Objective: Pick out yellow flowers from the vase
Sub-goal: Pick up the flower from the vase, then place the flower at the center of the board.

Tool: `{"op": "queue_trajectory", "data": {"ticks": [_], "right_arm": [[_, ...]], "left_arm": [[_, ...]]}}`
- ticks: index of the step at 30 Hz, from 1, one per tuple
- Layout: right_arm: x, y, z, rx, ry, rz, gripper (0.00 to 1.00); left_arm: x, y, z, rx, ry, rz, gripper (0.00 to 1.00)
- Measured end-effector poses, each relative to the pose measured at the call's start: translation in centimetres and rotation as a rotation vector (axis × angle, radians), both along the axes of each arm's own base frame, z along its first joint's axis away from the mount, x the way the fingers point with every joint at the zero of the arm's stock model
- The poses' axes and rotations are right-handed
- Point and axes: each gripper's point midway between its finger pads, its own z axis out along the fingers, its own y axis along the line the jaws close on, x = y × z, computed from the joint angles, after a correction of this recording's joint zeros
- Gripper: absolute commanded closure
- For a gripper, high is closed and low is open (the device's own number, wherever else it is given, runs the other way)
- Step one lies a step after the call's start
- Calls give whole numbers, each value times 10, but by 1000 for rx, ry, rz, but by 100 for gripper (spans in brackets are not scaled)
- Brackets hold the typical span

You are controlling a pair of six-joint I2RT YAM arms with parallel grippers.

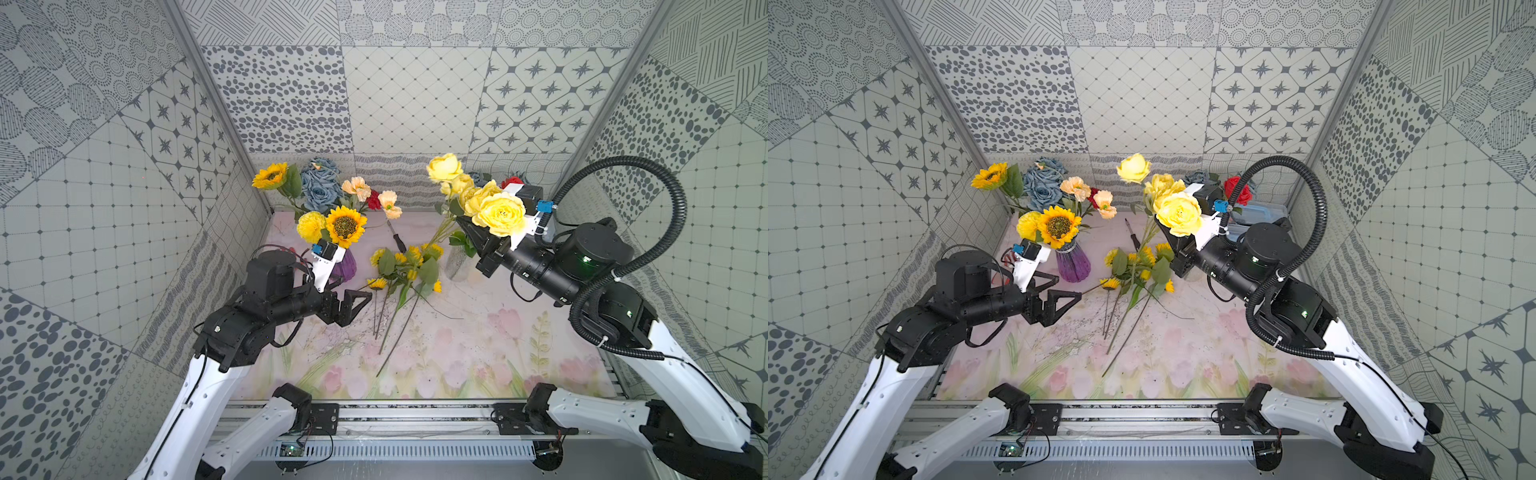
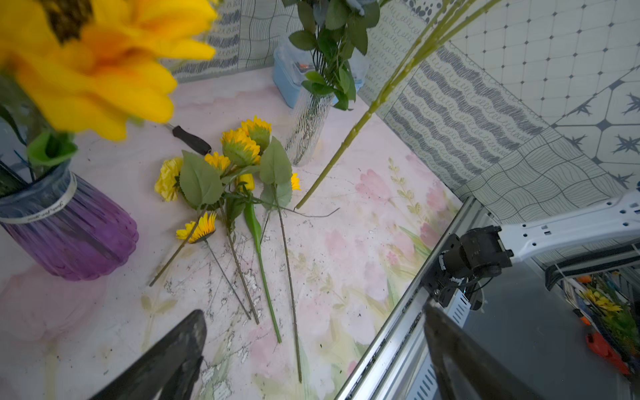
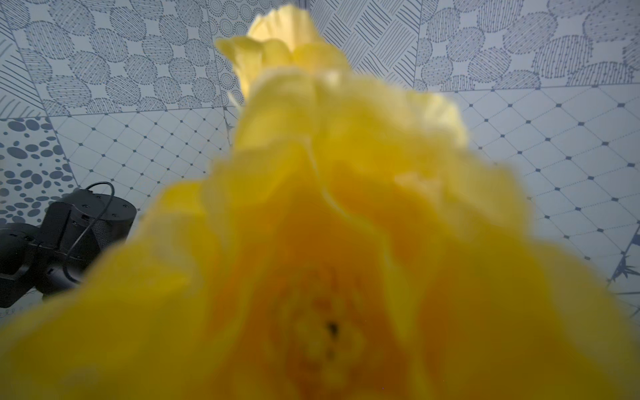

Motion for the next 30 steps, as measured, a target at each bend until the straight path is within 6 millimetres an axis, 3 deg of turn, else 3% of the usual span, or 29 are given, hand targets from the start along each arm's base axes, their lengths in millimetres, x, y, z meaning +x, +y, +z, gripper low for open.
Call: {"op": "queue_trajectory", "data": {"ticks": [6, 13, 22, 30], "right_arm": [[37, 6, -81, -80, 290, 13, 100], [66, 33, -170, -168, 597, 70, 100], [120, 38, -248, -178, 850, 20, 100], [164, 40, -277, -145, 917, -24, 98]], "left_arm": [[10, 26, -31, 100, 34, 155, 2], [18, 55, -50, 180, 14, 313, 2], [19, 73, -53, 216, -26, 394, 2], [16, 81, -50, 218, -58, 426, 2]]}}
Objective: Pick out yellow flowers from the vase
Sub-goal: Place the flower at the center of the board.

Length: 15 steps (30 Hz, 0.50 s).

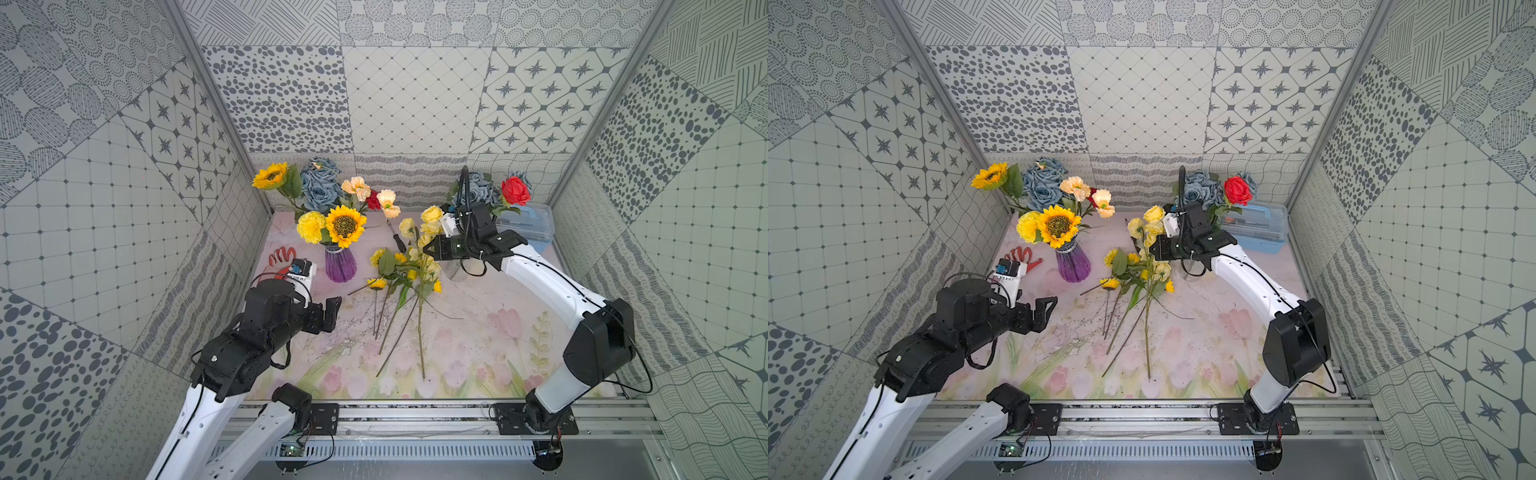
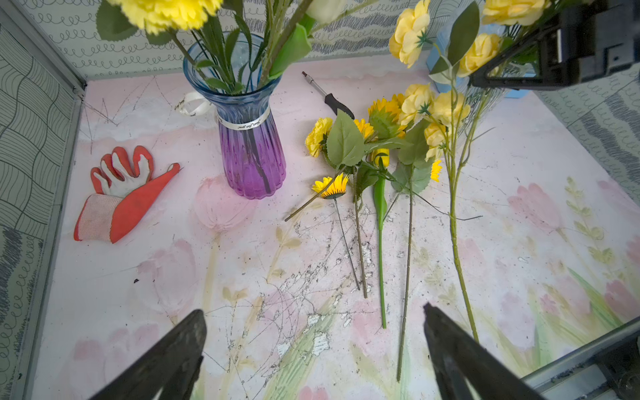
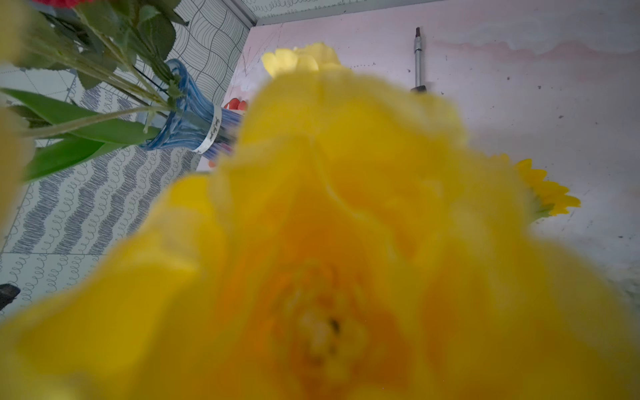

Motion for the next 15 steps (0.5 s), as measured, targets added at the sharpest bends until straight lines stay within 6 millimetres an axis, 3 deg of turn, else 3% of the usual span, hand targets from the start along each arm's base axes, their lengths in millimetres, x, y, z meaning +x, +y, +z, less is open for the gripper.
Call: {"op": "queue_trajectory", "data": {"ticks": [9, 15], "right_arm": [[24, 13, -12, -8, -8, -17, 90], [31, 16, -14, -22, -28, -32, 70]], "left_arm": [[-3, 2, 8, -12, -57, -5, 2], [-5, 4, 14, -16, -89, -3, 2]]}}
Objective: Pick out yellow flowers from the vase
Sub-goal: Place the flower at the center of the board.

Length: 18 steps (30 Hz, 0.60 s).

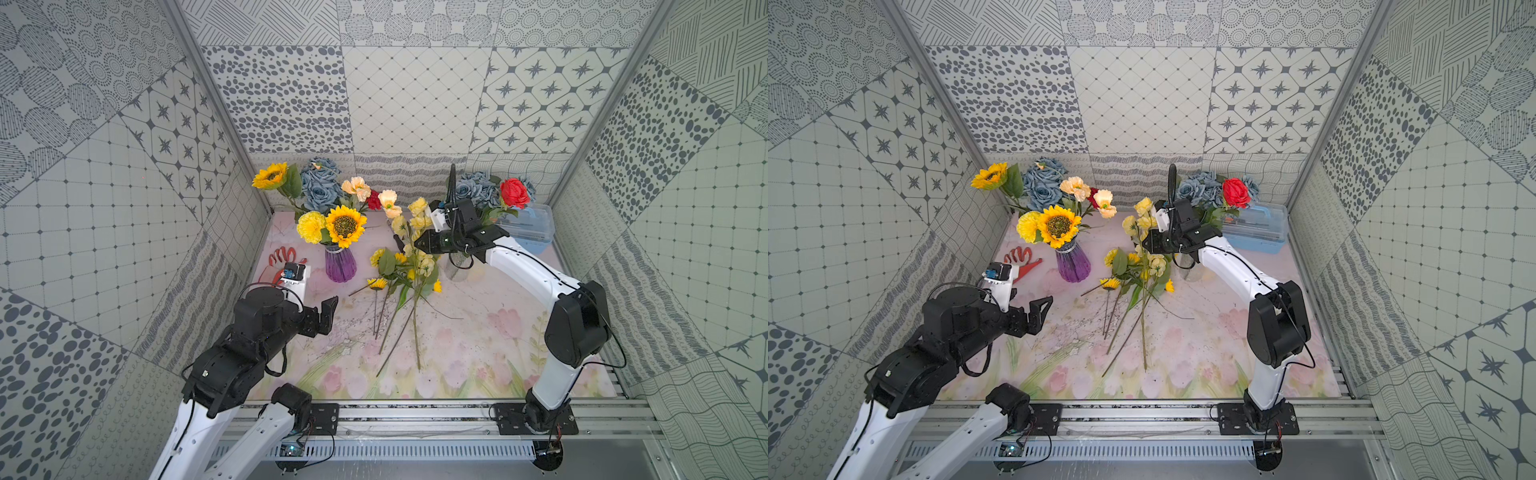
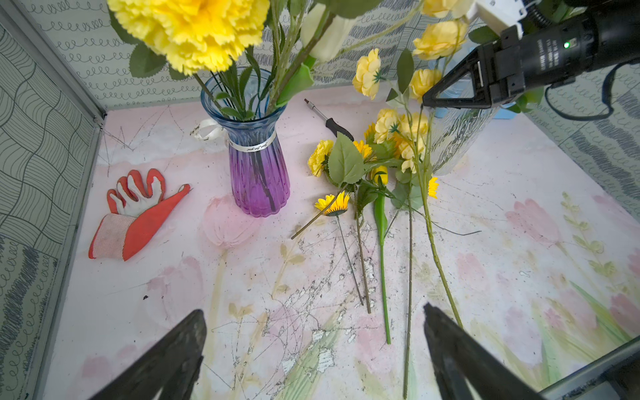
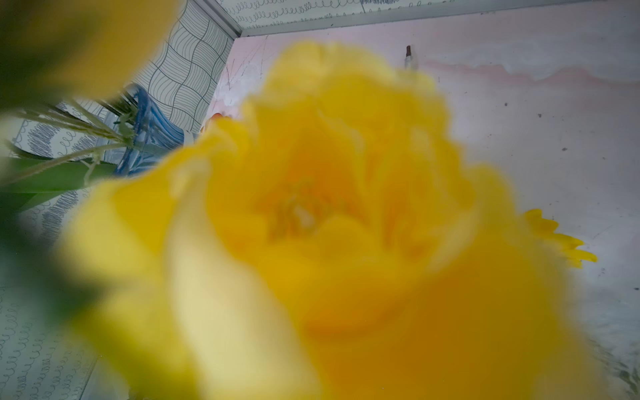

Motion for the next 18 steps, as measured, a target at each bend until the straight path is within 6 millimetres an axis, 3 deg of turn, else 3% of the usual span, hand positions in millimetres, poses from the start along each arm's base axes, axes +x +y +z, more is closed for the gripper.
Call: {"op": "queue_trajectory", "data": {"ticks": [4, 9, 13, 18], "right_arm": [[4, 3, 9, 6, -38, -3, 56], [-4, 9, 26, 11, -85, 17, 50], [-26, 11, 72, 49, -188, 45, 47], [-64, -5, 135, 130, -344, 55, 45]], "left_arm": [[1, -1, 1, 0, -9, -4, 2], [6, -3, 7, -7, -40, -7, 2], [12, -6, 15, -2, -74, -16, 2], [27, -12, 26, 14, -127, -33, 2]]}}
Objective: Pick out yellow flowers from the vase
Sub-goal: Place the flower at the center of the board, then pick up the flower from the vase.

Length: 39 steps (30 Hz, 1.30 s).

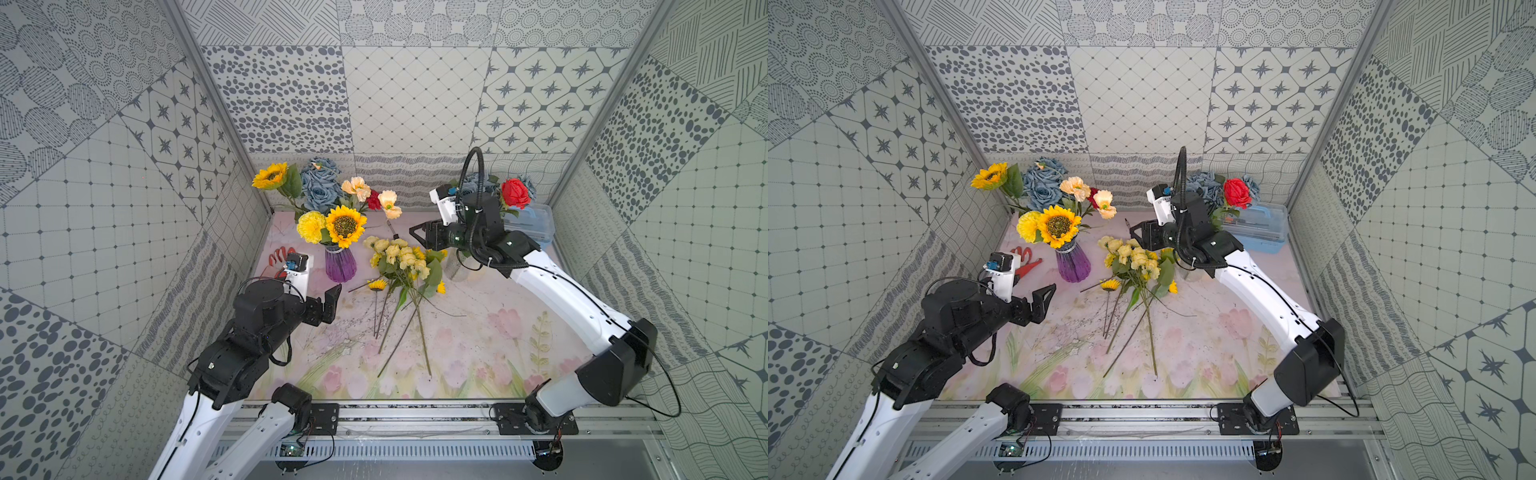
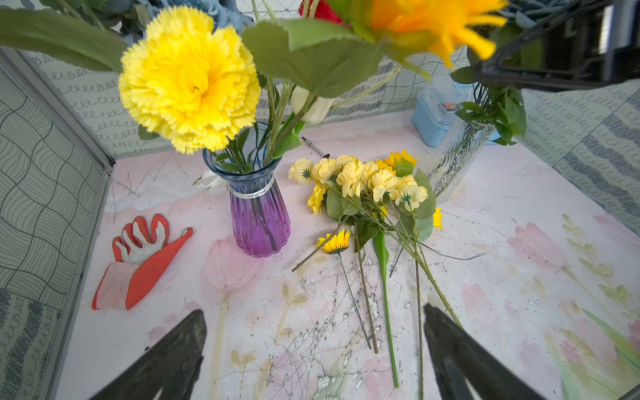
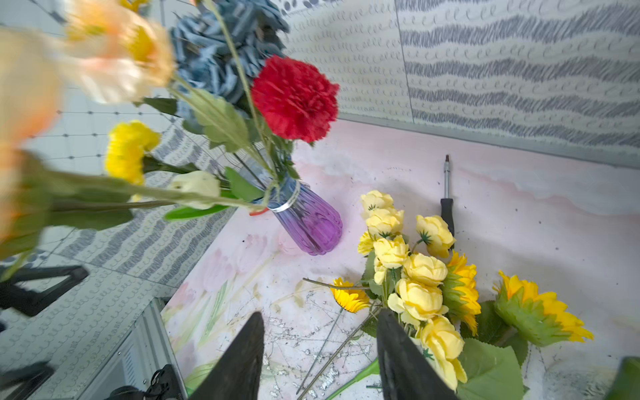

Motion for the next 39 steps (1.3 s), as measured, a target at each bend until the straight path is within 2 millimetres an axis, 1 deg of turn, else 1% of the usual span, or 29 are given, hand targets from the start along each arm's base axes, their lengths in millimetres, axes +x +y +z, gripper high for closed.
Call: {"op": "queue_trajectory", "data": {"ticks": [2, 3, 5, 8, 10, 13, 16, 18, 21, 23, 26, 32, 35, 39], "right_arm": [[-13, -11, 14, 29, -51, -8, 45], [-19, -15, 17, 41, -70, -10, 44], [-27, -23, 18, 51, -90, -20, 44], [-34, -29, 7, 46, -88, -29, 44], [-36, -32, -5, 33, -73, -37, 43], [-41, -38, -21, 17, -50, -49, 43], [-49, -46, -30, 12, -40, -65, 43], [-55, -52, -30, 18, -46, -74, 43], [-63, -59, -19, 39, -73, -85, 43], [-66, -62, -12, 51, -91, -88, 42], [-68, -64, -9, 57, -99, -92, 42], [-68, -64, -16, 47, -86, -95, 42], [-68, -65, -19, 41, -80, -99, 42], [-68, -65, -20, 40, -79, -99, 42]], "left_arm": [[8, -4, 5, 7, -26, -7, 2], [14, -6, 8, 14, -42, -12, 2], [23, -10, 14, 24, -69, -19, 2], [37, -17, 26, 43, -119, -32, 2], [46, -21, 33, 59, -154, -42, 2], [59, -28, 41, 82, -199, -61, 2], [71, -34, 45, 109, -235, -71, 2], [78, -37, 47, 125, -256, -77, 2], [89, -44, 48, 144, -282, -90, 2], [96, -47, 47, 152, -287, -96, 2], [106, -53, 48, 165, -299, -105, 2], [119, -61, 52, 186, -319, -123, 14], [119, -63, 55, 188, -332, -135, 24], [115, -62, 64, 190, -364, -140, 36]]}}
